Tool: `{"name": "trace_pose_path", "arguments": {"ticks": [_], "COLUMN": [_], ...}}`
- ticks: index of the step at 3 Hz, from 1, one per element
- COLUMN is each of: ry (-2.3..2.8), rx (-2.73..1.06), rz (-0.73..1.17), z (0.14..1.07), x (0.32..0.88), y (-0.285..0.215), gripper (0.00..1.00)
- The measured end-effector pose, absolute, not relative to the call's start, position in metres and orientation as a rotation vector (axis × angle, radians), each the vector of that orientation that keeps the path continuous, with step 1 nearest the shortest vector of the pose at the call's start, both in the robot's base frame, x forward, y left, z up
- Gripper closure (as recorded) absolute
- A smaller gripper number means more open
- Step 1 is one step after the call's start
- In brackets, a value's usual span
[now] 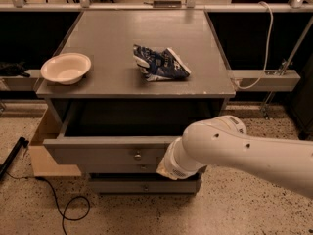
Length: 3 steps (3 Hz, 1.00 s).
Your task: Close top drawer
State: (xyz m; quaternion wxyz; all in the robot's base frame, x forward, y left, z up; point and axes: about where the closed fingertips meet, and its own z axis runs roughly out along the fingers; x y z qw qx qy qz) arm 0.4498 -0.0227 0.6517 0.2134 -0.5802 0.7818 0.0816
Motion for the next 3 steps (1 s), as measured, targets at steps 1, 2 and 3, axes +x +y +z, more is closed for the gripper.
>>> {"name": "trace_pose_path", "arguments": {"ticks": [1,2,3], "ry": [2.182,2.193,2.121], "rx": [-1.594,-1.583,-1.579], "rz": [0.226,0.232,0.269], "z": [0.652,0.649,0.654], "x": [0.464,0.477,0.495], "y": [-0.031,-0.038,-0.035], "gripper": [0.99,1.00,1.00]}}
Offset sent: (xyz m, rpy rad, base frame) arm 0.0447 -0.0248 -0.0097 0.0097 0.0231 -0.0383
